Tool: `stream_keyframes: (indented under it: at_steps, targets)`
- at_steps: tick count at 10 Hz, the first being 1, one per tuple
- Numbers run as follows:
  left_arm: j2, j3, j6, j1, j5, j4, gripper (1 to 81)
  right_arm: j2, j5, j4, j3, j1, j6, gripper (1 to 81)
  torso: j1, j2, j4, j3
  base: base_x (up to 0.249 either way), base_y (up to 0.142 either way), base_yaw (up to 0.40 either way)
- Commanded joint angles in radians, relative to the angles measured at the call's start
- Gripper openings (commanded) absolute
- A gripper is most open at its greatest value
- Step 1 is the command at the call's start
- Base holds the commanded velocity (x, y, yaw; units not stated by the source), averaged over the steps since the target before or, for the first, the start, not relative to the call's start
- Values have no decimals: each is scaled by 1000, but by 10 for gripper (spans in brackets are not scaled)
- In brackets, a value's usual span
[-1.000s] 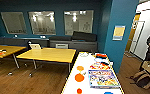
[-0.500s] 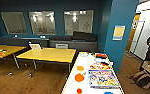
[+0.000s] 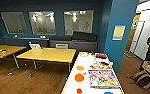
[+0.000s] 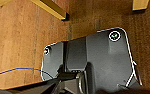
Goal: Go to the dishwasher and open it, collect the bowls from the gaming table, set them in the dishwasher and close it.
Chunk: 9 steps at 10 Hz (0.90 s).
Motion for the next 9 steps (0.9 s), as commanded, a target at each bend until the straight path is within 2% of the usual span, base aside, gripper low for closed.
stream_keyframes:
  at_steps: [1, 4, 6, 8, 9]
  targets:
    - [-2, 14, 1, -34, 50, 6, 811, -220, 41, 19, 249, 102, 89, 811, 0, 0, 0, -57, 0, 0, 0]
    - [4, 14, 3, -34, 50, 10, 811, -427, 72, 19, 439, 177, 156, 811, -1, 0, 0, -92, 0, 0, 0]
    - [4, 14, 3, -34, 50, 10, 811, -533, 70, 19, 522, 229, 188, 811, -1, 0, 0, -148, 0, 0, 0]
    - [4, 14, 3, -34, 50, 8, 811, -608, 61, 22, 559, 291, 234, 811, 0, 0, 0, -154, 0, 0, 0]
    - [6, 14, 3, -34, 50, 8, 811, -634, 53, 20, 570, 337, 258, 811, 1, 1, 0, -131, 0, 0, 0]
